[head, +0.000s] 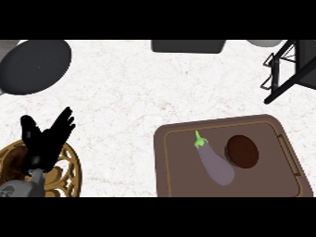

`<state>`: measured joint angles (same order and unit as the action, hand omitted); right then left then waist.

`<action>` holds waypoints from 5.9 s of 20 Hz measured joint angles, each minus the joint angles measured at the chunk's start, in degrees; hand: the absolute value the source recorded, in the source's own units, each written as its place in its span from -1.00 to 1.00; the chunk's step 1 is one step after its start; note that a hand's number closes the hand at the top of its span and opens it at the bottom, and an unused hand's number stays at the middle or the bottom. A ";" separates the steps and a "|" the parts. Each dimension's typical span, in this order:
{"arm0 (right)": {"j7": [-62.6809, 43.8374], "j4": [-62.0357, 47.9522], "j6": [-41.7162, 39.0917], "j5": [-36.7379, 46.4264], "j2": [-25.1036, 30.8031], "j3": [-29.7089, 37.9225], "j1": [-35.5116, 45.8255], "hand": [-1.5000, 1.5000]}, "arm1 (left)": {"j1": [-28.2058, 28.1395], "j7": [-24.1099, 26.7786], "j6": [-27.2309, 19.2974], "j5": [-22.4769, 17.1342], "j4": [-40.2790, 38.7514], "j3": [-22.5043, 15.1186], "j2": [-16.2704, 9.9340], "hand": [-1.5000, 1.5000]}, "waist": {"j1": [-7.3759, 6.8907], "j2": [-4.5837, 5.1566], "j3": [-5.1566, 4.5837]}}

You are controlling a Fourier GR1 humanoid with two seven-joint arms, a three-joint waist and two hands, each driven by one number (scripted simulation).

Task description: Pick the cupcake from the tray and place it in the tiered shelf

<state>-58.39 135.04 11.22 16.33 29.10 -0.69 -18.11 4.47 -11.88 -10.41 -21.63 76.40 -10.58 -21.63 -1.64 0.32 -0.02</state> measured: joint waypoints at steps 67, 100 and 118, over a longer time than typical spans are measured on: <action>4.49 -44.29 -10.82 35.11 -27.50 -7.55 25.03 1.00 | -1.75 -3.16 5.16 6.65 1.00 7.76 4.98 0.00 | 1.75 -1.48 -0.81; 6.59 -18.13 -36.00 9.01 1.26 19.53 50.42 1.00 | -1.57 -3.19 7.20 8.52 0.46 10.26 6.11 0.00 | 1.77 -0.60 0.09; 20.74 -58.63 -35.06 9.07 19.08 23.84 71.67 1.00 | -1.06 -2.17 7.52 10.75 0.20 10.73 8.10 0.00 | 0.82 -0.33 0.18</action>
<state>-37.65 76.41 -23.84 25.40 48.19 23.15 53.56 3.41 -14.06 -2.89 -10.88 76.60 0.15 -13.54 -0.81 0.00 0.16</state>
